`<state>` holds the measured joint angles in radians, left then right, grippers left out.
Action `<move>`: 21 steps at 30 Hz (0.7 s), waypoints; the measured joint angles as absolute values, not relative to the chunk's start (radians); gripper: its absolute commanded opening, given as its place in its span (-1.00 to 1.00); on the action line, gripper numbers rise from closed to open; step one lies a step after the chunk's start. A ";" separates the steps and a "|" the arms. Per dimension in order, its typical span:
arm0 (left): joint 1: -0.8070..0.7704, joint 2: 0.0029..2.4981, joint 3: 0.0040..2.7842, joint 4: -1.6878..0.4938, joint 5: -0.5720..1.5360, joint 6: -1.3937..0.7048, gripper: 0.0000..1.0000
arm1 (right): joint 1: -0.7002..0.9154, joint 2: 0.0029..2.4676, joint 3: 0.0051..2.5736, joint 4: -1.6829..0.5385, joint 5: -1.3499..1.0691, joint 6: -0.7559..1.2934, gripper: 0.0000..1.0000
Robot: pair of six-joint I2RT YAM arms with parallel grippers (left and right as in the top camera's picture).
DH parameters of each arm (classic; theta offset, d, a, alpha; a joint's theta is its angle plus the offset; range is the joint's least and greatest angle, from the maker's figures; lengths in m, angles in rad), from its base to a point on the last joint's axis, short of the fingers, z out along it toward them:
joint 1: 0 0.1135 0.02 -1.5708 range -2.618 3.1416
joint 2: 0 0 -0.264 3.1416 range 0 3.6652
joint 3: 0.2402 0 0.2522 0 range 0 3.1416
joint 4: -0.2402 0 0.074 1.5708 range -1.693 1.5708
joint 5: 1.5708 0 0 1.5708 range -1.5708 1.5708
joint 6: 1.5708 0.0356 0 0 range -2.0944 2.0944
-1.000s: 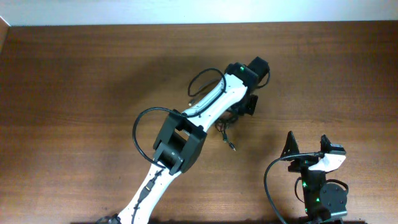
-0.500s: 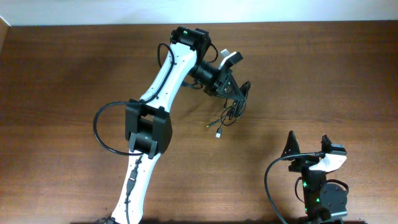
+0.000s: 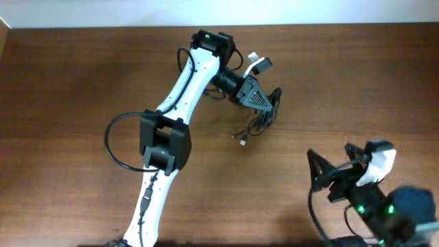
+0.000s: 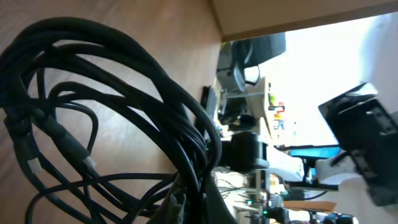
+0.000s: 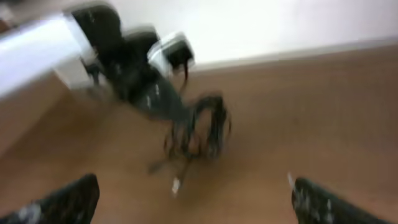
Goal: Untangle cables
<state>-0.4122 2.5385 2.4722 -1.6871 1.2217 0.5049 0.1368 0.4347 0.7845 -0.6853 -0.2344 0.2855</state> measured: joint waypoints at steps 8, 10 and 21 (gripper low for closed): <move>-0.414 2.539 2.472 -1.687 1.290 0.395 -1.00 | 0.135 0.873 0.971 -0.771 -0.413 0.213 0.07; -0.414 2.539 2.472 -1.687 1.290 0.374 -1.00 | 0.115 0.992 0.971 -0.728 -0.478 0.176 0.11; -0.414 2.539 2.472 -1.687 1.351 0.312 -1.00 | -0.048 1.505 0.974 -0.457 -0.971 0.046 -0.04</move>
<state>-0.4137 2.5385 2.4722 -1.6871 1.3510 0.3122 -0.0479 1.5047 0.9741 -0.4572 -0.9710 0.0456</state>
